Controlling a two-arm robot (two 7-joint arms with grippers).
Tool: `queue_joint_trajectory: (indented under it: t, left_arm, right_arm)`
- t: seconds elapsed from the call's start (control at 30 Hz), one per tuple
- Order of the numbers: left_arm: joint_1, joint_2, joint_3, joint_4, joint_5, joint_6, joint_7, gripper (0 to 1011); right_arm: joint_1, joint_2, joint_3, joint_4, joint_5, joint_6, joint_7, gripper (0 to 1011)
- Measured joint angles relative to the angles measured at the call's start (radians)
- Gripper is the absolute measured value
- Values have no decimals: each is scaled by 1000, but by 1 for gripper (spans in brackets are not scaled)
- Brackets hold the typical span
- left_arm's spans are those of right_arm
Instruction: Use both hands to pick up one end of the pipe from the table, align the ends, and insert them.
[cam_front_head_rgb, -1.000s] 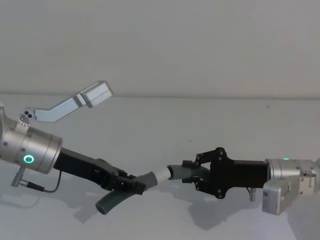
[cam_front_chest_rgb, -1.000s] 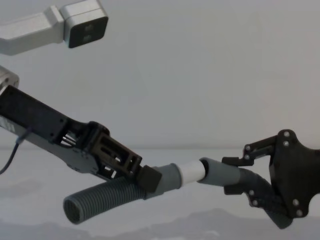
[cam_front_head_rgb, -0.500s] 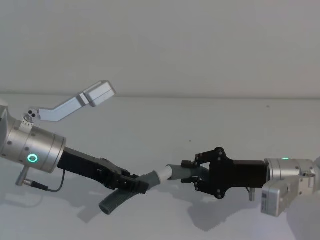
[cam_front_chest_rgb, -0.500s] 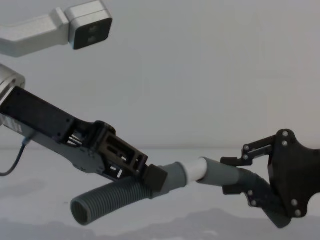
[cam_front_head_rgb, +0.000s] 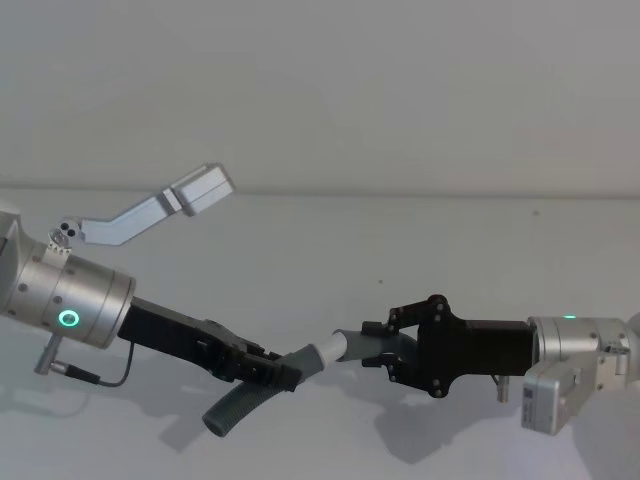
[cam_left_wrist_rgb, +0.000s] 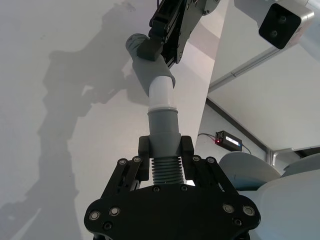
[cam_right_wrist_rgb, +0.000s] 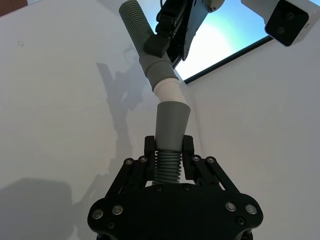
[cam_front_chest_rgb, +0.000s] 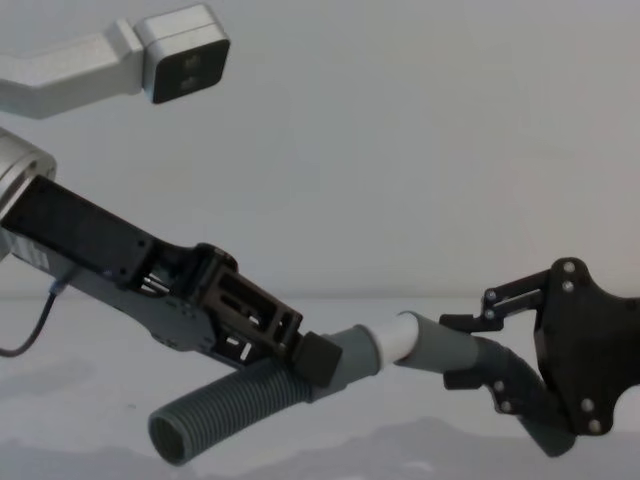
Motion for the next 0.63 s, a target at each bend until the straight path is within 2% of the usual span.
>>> queue_joint_trajectory:
  t: [0.63]
  left_arm:
    - [-2, -2, 3, 0, -8, 6, 4, 349]
  right_arm:
    - [2, 1, -5, -1, -2, -1, -2, 277]
